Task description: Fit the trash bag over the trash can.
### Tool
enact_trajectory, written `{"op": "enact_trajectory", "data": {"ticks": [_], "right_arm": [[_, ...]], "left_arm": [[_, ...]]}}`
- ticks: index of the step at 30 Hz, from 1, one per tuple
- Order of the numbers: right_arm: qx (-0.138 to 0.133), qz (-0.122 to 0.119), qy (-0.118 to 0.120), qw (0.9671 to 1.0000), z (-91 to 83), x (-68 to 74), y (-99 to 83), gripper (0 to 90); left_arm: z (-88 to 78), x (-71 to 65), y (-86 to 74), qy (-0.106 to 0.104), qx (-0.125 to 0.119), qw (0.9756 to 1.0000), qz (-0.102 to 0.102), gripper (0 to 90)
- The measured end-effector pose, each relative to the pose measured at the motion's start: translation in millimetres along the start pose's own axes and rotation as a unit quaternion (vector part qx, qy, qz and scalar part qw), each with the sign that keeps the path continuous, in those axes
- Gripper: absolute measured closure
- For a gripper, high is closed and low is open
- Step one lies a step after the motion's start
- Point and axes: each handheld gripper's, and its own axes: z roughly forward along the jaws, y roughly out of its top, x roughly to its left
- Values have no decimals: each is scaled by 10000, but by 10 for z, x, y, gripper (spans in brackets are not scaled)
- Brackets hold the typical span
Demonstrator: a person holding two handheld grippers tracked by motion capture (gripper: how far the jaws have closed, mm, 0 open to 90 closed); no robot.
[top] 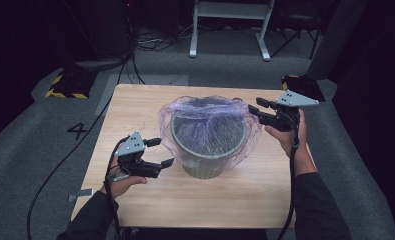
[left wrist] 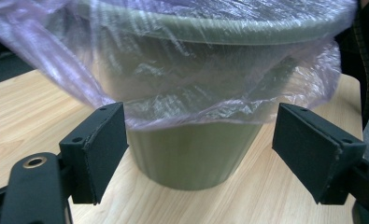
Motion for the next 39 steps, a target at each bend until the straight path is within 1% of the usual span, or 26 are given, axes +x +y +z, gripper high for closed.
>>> {"op": "enact_trajectory", "data": {"ticks": [2, 4, 5, 6, 7, 8, 9, 10, 11, 12, 14, 15, 16, 18, 19, 21, 22, 24, 25, 28, 30, 32, 35, 39], "right_arm": [[-154, 8, 236, 9996, -28, 17, 31, 465], [-250, -84, 383, 9989, -58, 51, 67, 411], [-293, -154, 497, 9982, -71, 74, 85, 401], [-325, -250, 622, 9972, -79, 102, 102, 400], [-292, -366, 719, 9963, -82, 133, 118, 408], [-238, -498, 850, 9949, -78, 167, 132, 435], [-173, -654, 987, 9928, -70, 203, 141, 483], [-74, -823, 1028, 9913, -53, 235, 147, 521], [36, -953, 1025, 9902, -26, 259, 151, 554], [138, -1023, 1033, 9893, 4, 272, 152, 598], [318, -1077, 1087, 9877, 73, 269, 139, 668], [439, -1081, 1059, 9875, 114, 258, 132, 705], [553, -1099, 983, 9875, 154, 243, 126, 740], [654, -1054, 902, 9882, 213, 210, 123, 806], [653, -1040, 857, 9887, 228, 197, 129, 848], [620, -947, 760, 9907, 242, 172, 152, 892], [587, -908, 724, 9915, 247, 160, 167, 899], [540, -864, 601, 9930, 260, 140, 199, 900], [520, -837, 562, 9935, 271, 125, 213, 900], [452, -619, 434, 9961, 315, 48, 239, 900], [422, -446, 309, 9976, 351, -9, 243, 900], [476, -294, 205, 9982, 401, -67, 234, 900], [605, -117, -20, 9981, 480, -135, 197, 900], [712, 7, -223, 9972, 594, -185, 139, 900]], "left_arm": [[56, 8, 15, -69, 8, 10000, -43, 186], [99, 8, 22, -125, 3, 9999, -78, 189], [119, 7, 22, -132, 8, 9999, -90, 199], [135, 5, 23, -141, 27, 9999, -70, 236], [152, -3, 25, -53, 43, 10000, -41, 269], [165, -6, 28, 36, 73, 10000, 37, 309], [177, -8, 30, 74, 94, 9999, 78, 390], [192, -7, 32, 156, 142, 9997, 130, 457], [208, -10, 34, 258, 216, 9993, 189, 490], [223, -13, 32, 317, 255, 9989, 252, 559], [245, -16, 29, 454, 295, 9979, 350, 682], [249, -12, 26, 459, 296, 9978, 370, 734], [250, -2, 24, 447, 281, 9979, 385, 776], [262, 15, 20, 490, 299, 9976, 376, 853], [267, 25, 17, 530, 327, 9973, 390, 889], [278, 48, 10, 509, 346, 9974, 363, 898], [284, 54, 6, 516, 374, 9972, 382, 898], [302, 67, -6, 596, 437, 9964, 427, 898], [315, 76, -18, 596, 492, 9960, 449, 898], [355, 94, -64, 638, 688, 9940, 560, 899], [369, 107, -96, 600, 760, 9939, 527, 899], [373, 122, -122, 615, 800, 9934, 544, 899], [382, 135, -169, 590, 891, 9927, 554, 899], [389, 128, -230, 490, 1037, 9913, 639, 899]]}}
